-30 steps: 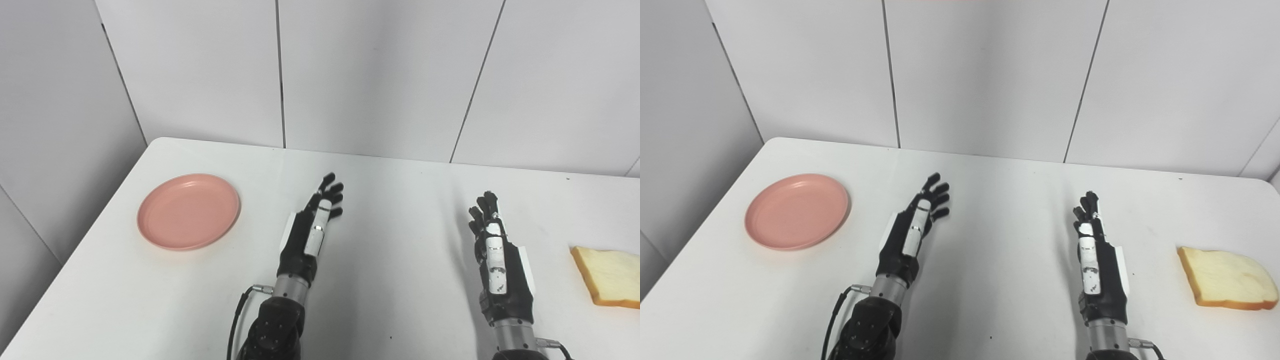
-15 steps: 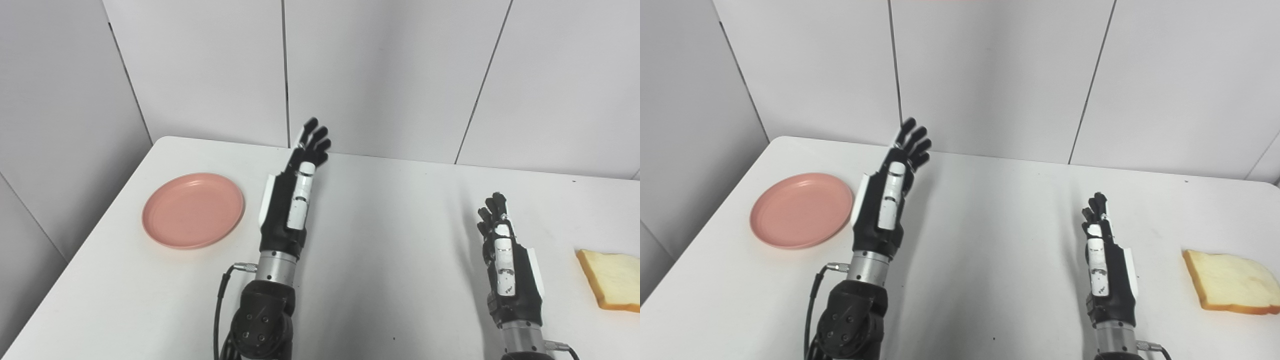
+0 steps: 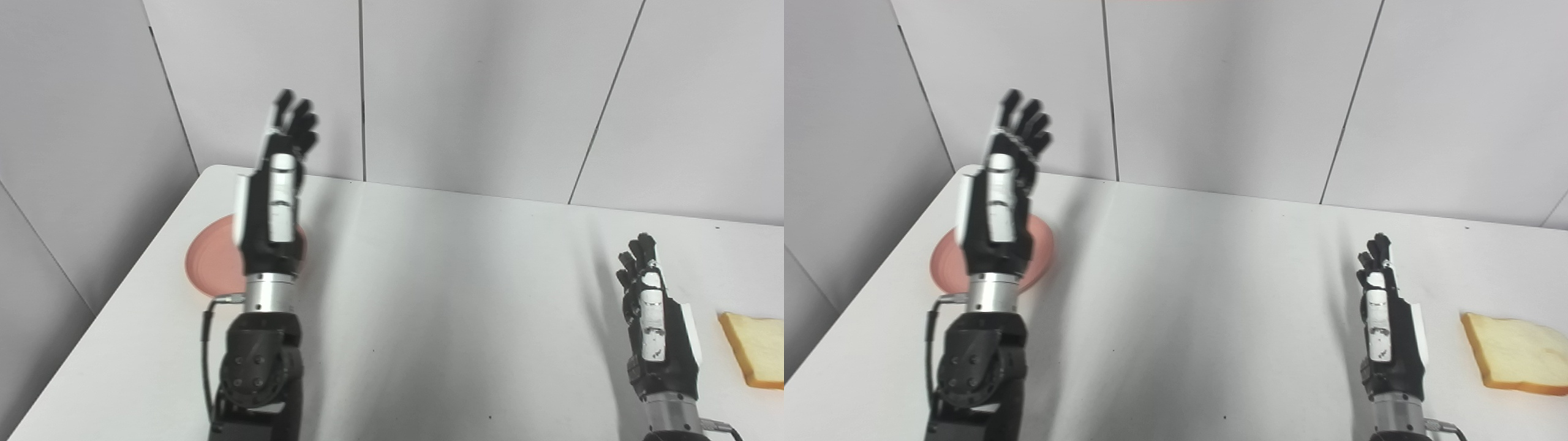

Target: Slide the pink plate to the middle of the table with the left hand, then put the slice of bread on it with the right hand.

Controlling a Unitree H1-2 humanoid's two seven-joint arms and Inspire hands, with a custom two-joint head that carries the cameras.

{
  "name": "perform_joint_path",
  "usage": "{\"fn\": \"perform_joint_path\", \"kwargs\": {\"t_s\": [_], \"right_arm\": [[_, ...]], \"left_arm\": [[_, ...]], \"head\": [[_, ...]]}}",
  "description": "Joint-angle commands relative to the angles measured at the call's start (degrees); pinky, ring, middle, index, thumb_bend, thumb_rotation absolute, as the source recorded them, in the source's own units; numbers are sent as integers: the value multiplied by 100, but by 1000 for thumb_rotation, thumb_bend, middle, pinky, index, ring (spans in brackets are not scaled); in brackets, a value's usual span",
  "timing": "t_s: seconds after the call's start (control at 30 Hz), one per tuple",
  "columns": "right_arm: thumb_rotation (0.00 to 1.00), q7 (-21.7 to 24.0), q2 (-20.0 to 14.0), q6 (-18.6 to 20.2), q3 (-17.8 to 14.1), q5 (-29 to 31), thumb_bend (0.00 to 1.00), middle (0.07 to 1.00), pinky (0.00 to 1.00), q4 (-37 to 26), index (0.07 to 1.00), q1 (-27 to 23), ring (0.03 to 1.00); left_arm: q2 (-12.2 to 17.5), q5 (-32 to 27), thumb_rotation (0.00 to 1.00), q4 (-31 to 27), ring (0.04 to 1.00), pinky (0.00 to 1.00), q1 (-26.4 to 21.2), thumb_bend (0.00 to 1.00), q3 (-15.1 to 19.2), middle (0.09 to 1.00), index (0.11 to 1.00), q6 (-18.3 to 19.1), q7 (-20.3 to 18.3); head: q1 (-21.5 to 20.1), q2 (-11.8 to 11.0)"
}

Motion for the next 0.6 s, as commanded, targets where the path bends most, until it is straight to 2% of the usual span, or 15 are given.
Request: {"fn": "perform_joint_path", "kwargs": {"t_s": [0.0, 0.17, 0.33, 0.57], "right_arm": [[1000, 78, -44, -94, -22, 14, 359, 995, 1000, -177, 998, -195, 986], [1000, 76, -12, -27, -46, 28, 350, 996, 1000, -252, 998, -197, 985], [1000, 90, -19, -31, -42, 9, 352, 991, 1000, -276, 997, -190, 979], [1000, 97, 22, 46, -43, 73, 341, 1000, 1000, -343, 1000, -186, 994]], "left_arm": [[98, -153, 1000, -123, 915, 902, -175, 518, 199, 924, 915, -201, 147], [302, -286, 1000, -12, 919, 905, -160, 503, 592, 927, 913, -304, 295], [428, -266, 1000, 21, 930, 909, -142, 499, 803, 930, 915, -250, 461], [463, -573, 1000, 101, 934, 888, -139, 476, 1137, 926, 910, -195, 632]], "head": [[2, 2], [2, 2], [55, -3], [139, -32]]}}
